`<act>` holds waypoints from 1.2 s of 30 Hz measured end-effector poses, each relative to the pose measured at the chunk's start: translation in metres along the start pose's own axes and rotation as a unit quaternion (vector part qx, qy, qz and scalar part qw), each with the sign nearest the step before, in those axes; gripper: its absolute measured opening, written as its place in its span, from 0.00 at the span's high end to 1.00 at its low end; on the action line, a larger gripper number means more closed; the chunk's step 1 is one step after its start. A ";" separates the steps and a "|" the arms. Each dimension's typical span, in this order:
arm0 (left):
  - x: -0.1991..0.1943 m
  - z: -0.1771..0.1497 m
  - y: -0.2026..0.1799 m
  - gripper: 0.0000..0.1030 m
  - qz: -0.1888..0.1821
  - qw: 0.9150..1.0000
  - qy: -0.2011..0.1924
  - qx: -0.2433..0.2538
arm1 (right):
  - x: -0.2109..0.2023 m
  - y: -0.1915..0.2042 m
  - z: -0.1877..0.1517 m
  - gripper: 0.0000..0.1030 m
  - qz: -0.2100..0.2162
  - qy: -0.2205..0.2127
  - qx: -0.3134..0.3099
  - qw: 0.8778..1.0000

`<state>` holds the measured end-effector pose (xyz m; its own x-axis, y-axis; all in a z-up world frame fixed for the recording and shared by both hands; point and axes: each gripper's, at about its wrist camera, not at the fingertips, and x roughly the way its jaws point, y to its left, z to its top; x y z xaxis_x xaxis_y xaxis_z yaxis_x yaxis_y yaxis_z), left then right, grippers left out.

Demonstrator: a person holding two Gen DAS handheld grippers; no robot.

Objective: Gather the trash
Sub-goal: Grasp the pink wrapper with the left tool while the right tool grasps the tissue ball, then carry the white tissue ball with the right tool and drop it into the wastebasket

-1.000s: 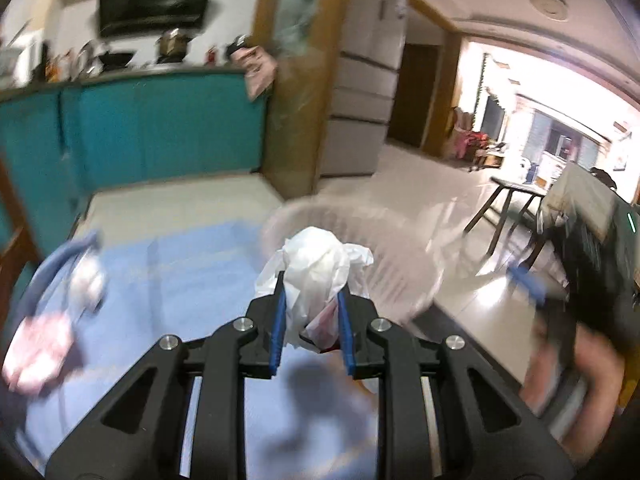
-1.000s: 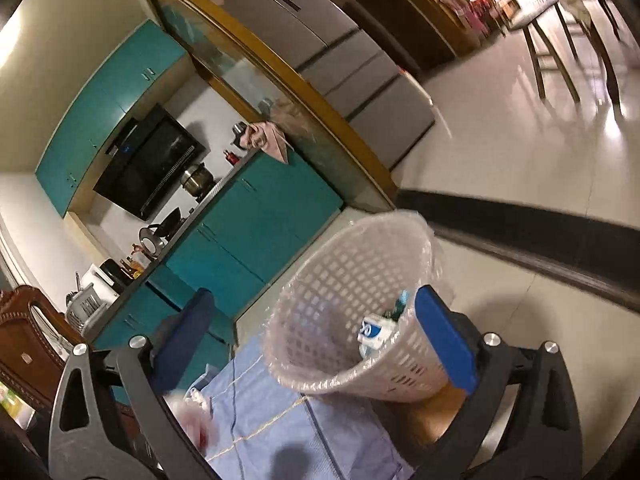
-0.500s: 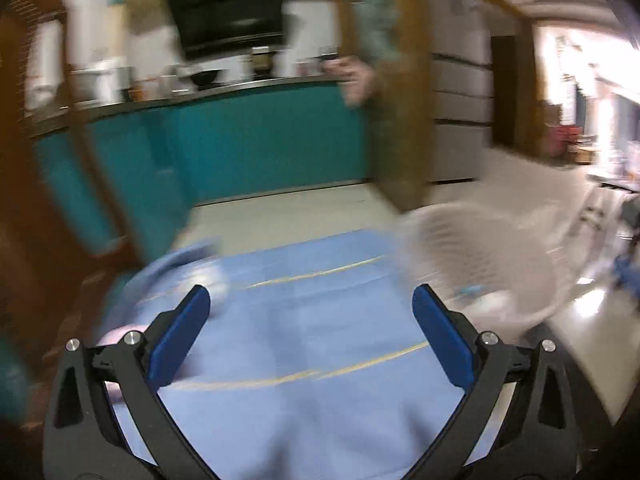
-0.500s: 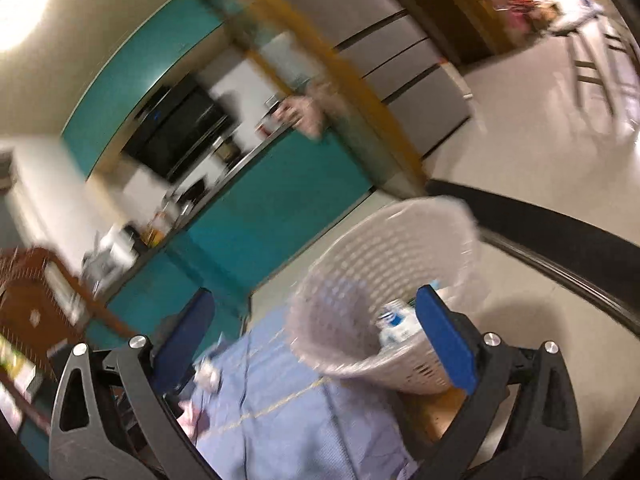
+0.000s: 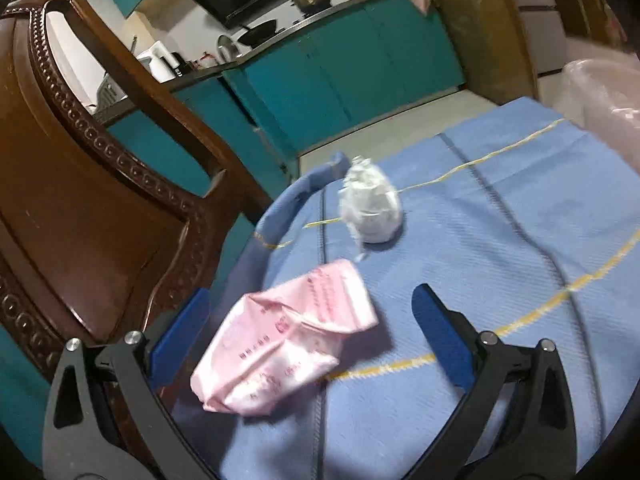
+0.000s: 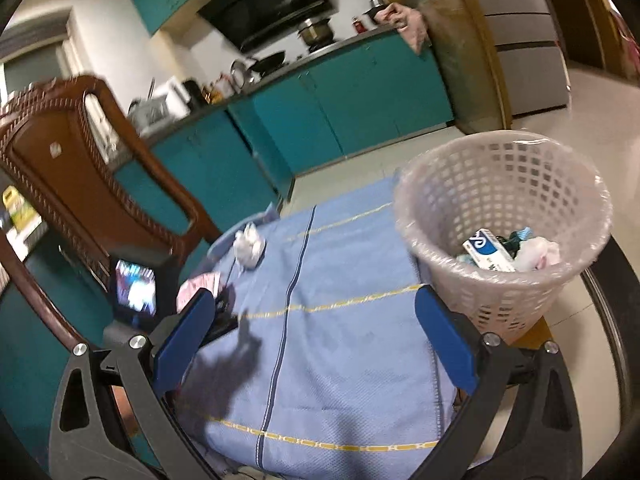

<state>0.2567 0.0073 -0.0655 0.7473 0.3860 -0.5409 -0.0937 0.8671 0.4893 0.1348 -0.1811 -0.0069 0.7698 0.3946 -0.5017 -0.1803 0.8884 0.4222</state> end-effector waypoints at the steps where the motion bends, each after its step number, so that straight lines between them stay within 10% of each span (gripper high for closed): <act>1: 0.008 -0.001 0.007 0.32 -0.012 1.000 0.015 -0.011 | 0.005 0.004 -0.002 0.05 0.000 0.007 -0.005 1.000; 2: 0.012 -0.003 0.011 0.56 -0.019 0.999 0.027 -0.020 | 0.008 0.007 -0.002 0.05 0.000 0.012 -0.010 1.000; 5: 0.026 -0.010 0.026 0.78 -0.038 0.996 0.057 -0.054 | 0.029 0.024 -0.002 0.05 -0.004 0.029 -0.042 0.999; 12: -0.072 -0.003 0.100 0.89 -0.142 0.972 -0.026 -0.186 | 0.106 0.083 0.028 0.05 -0.011 0.036 -0.120 0.992; 15: -0.142 -0.024 0.152 0.89 -0.174 0.935 -0.133 -0.278 | 0.161 0.106 0.036 0.05 -0.014 0.070 -0.130 0.989; 19: -0.167 -0.057 0.171 0.89 -0.225 0.893 -0.171 -0.349 | 0.226 0.135 0.033 0.05 -0.026 0.105 -0.149 0.983; 22: -0.165 -0.057 0.165 0.89 -0.238 0.895 -0.172 -0.336 | 0.273 0.145 0.030 0.11 -0.053 0.132 -0.148 0.979; 28: -0.159 -0.054 0.163 0.88 -0.252 0.895 -0.159 -0.331 | 0.317 0.142 0.024 0.68 -0.082 0.180 -0.153 0.968; 36: -0.145 -0.040 0.156 0.88 -0.246 0.909 -0.127 -0.312 | 0.166 0.117 0.037 0.72 -0.023 0.085 -0.147 0.985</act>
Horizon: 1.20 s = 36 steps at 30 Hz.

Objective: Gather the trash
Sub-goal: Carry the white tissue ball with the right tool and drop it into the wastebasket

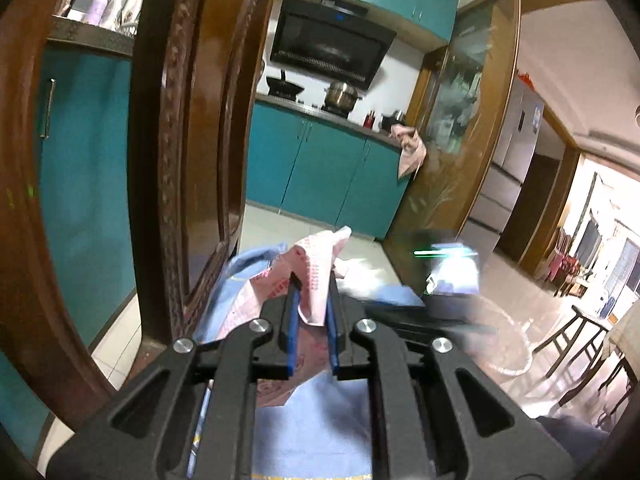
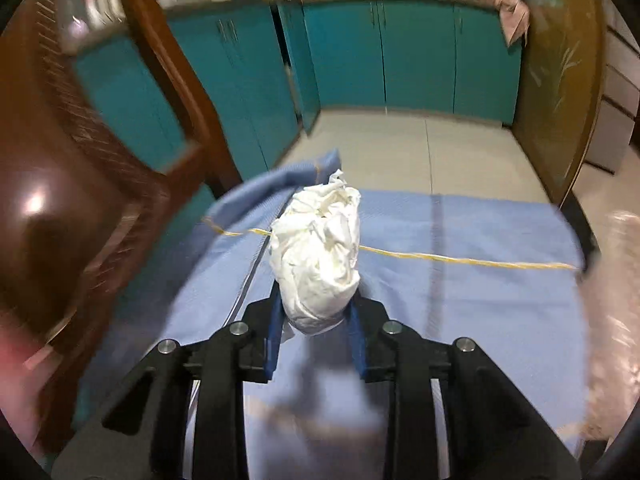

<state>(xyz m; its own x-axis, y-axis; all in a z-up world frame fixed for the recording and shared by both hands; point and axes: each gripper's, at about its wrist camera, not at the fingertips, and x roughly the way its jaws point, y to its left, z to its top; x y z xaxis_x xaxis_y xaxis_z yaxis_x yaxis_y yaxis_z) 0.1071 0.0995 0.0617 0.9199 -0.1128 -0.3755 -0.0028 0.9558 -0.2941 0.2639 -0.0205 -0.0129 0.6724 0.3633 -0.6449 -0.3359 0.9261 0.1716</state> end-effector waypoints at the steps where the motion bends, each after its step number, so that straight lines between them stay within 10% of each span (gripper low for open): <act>1: 0.003 0.000 -0.004 0.87 0.001 1.000 0.007 0.006 | -0.032 -0.008 -0.011 0.72 -0.003 -0.016 0.002 1.000; 9: 0.026 -0.023 -0.038 0.87 -0.008 0.997 0.069 0.044 | -0.163 -0.044 -0.094 0.72 -0.029 -0.065 0.047 0.996; 36: 0.044 -0.045 -0.050 0.87 0.010 0.991 0.099 0.089 | -0.160 -0.045 -0.117 0.72 -0.027 -0.057 0.052 0.997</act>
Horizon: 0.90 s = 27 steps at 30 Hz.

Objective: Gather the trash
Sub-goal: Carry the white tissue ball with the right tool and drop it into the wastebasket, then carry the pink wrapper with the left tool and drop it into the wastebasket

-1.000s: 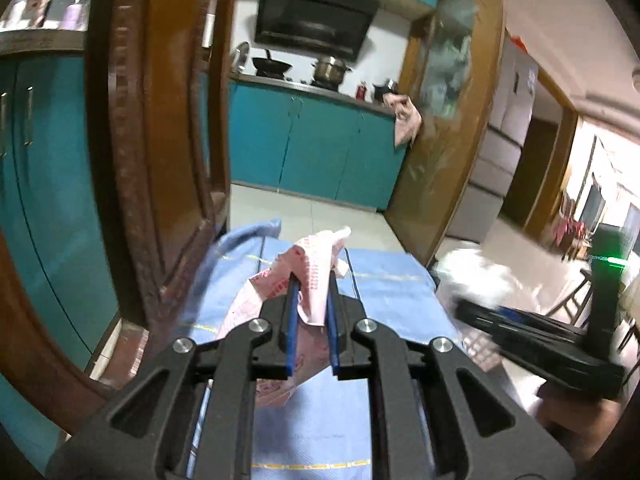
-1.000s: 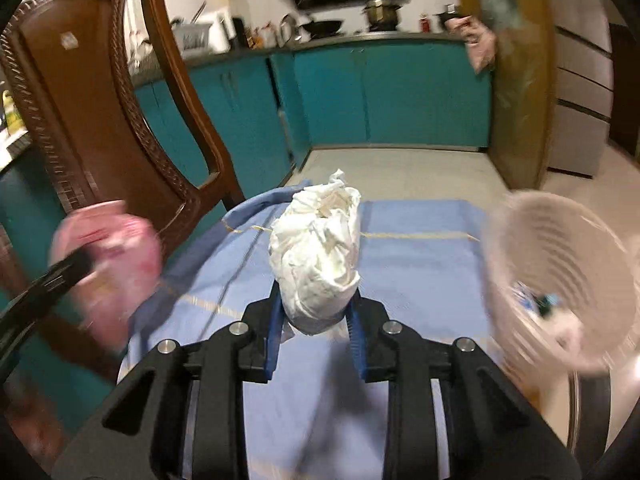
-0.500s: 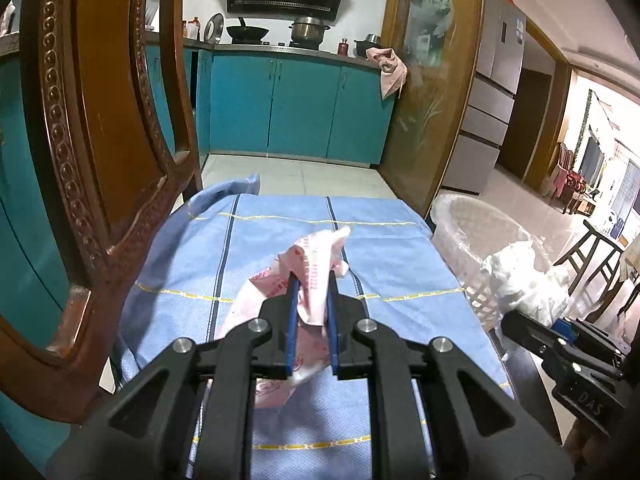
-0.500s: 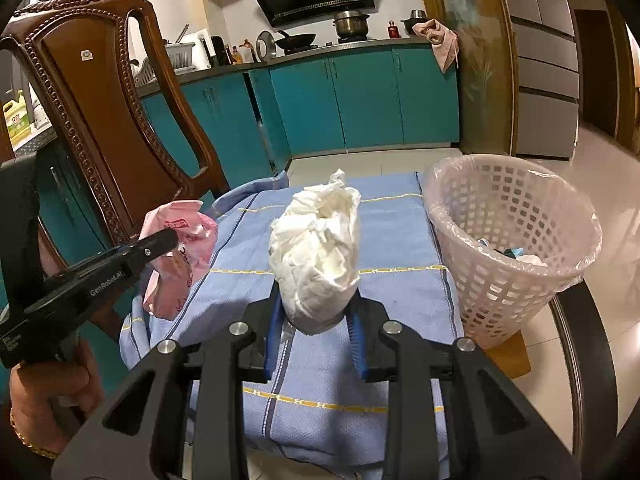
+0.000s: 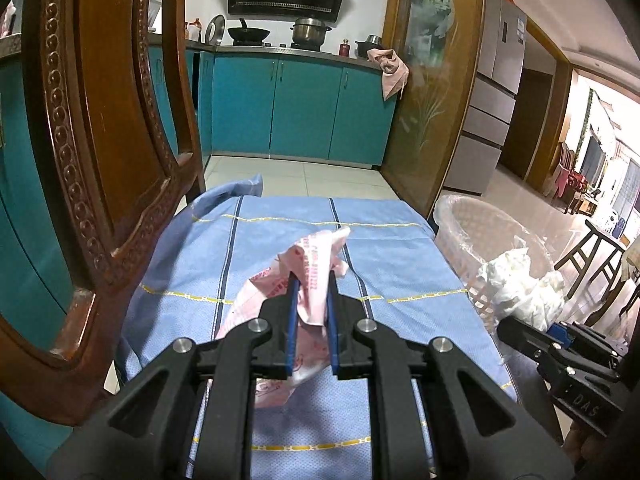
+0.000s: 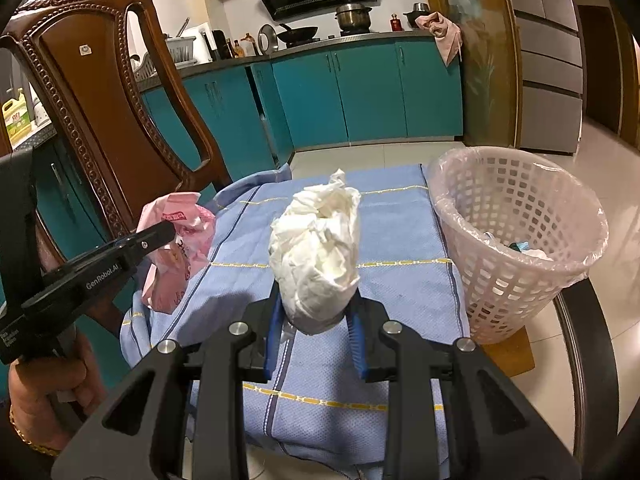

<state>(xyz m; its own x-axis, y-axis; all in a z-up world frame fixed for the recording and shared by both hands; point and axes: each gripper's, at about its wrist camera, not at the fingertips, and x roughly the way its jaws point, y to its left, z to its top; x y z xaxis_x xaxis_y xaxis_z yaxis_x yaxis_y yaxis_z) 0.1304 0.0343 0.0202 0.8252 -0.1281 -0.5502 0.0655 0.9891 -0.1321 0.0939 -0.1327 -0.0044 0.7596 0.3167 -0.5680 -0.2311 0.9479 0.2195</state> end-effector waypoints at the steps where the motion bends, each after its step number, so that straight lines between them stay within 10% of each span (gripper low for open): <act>1: 0.000 0.000 0.000 0.87 0.000 1.000 -0.001 0.000 | -0.001 -0.001 0.001 0.72 0.000 -0.002 0.000 1.000; 11: 0.003 0.001 0.003 0.87 -0.006 1.000 0.000 -0.007 | -0.028 -0.089 0.094 0.70 -0.097 -0.106 0.056 0.988; 14: 0.004 0.000 0.003 0.87 -0.008 1.000 0.002 -0.006 | 0.006 -0.136 0.110 0.45 -0.114 -0.082 0.081 0.987; 21: 0.006 -0.003 -0.009 0.87 -0.029 0.999 0.013 0.010 | -0.032 -0.166 0.040 0.16 -0.103 -0.105 0.207 0.967; 27: 0.023 0.014 -0.075 0.87 -0.114 0.992 0.032 0.039 | -0.057 -0.164 0.000 0.13 -0.115 -0.122 0.252 0.953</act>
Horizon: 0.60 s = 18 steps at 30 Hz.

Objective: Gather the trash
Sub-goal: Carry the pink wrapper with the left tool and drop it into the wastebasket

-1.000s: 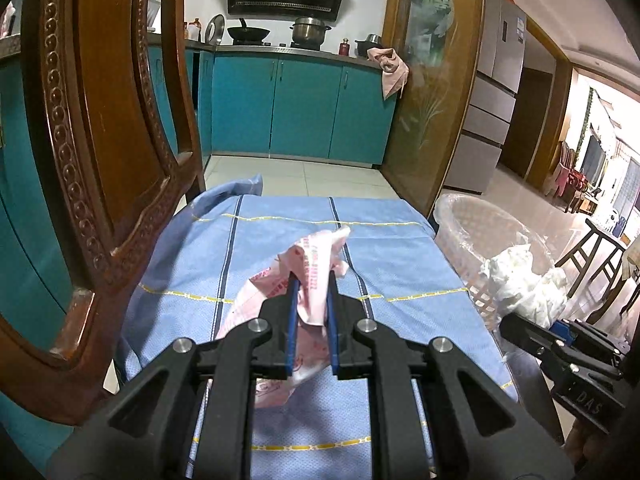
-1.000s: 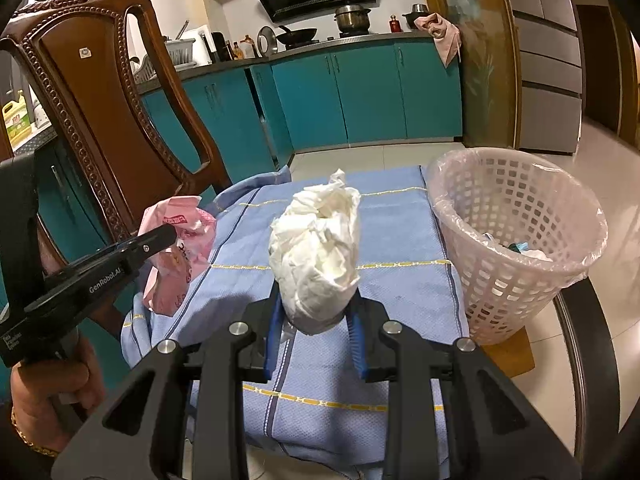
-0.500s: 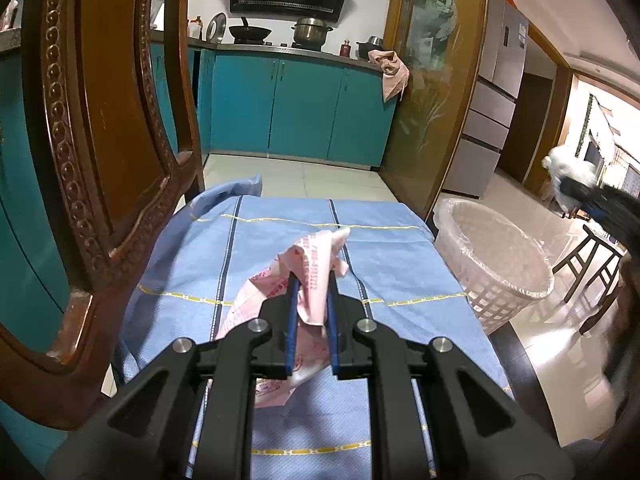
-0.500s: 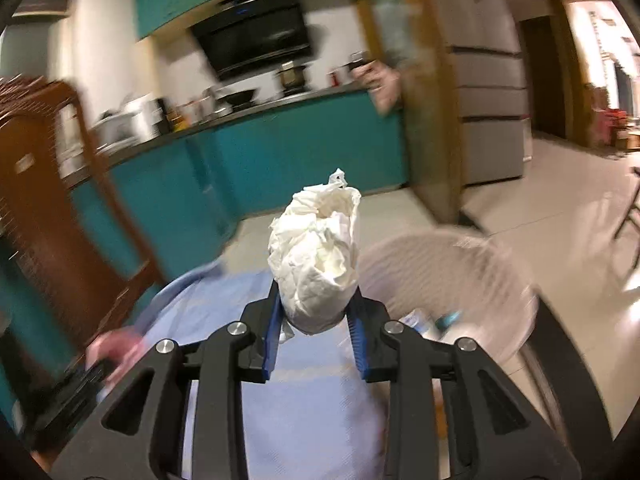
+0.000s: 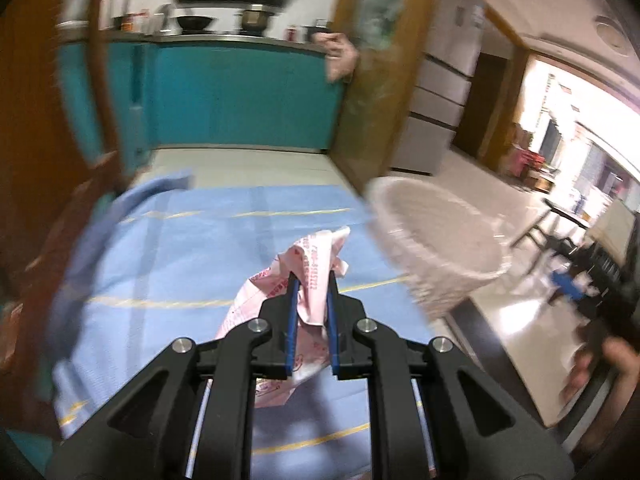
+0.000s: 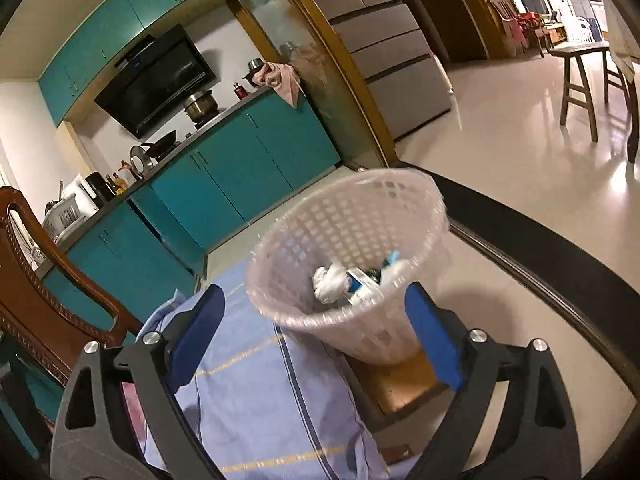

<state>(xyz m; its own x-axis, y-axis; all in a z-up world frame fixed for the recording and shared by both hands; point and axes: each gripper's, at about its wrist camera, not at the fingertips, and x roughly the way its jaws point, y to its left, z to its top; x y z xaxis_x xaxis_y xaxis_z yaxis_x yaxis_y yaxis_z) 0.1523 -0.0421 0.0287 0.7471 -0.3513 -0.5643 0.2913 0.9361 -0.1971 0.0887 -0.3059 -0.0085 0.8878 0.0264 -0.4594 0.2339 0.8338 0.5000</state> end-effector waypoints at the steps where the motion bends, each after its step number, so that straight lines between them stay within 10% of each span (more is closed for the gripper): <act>1: 0.007 0.009 -0.014 0.87 -0.018 1.000 0.001 0.004 | 0.000 0.000 -0.001 0.13 0.000 -0.005 -0.001 1.000; 6: 0.052 0.081 -0.103 0.76 -0.119 0.992 -0.009 0.043 | -0.005 -0.008 -0.003 0.13 -0.006 -0.013 0.008 1.000; 8: 0.077 0.110 -0.133 0.32 -0.122 0.991 -0.025 0.052 | -0.003 -0.012 0.001 0.13 -0.004 -0.004 0.013 1.000; 10: 0.095 0.117 -0.143 0.11 -0.097 0.993 -0.026 0.055 | 0.001 -0.012 0.001 0.13 -0.004 0.007 0.010 1.000; 18: 0.064 0.061 -0.072 0.04 -0.002 0.999 -0.013 0.047 | 0.013 0.012 -0.008 0.13 0.006 0.051 -0.048 0.998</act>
<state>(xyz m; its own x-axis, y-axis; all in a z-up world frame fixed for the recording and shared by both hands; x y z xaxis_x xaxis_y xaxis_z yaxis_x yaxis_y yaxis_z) 0.2158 -0.1329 0.0557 0.7611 -0.3558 -0.5423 0.3477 0.9297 -0.1219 0.0996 -0.2914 -0.0143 0.8441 0.0885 -0.5289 0.1805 0.8819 0.4356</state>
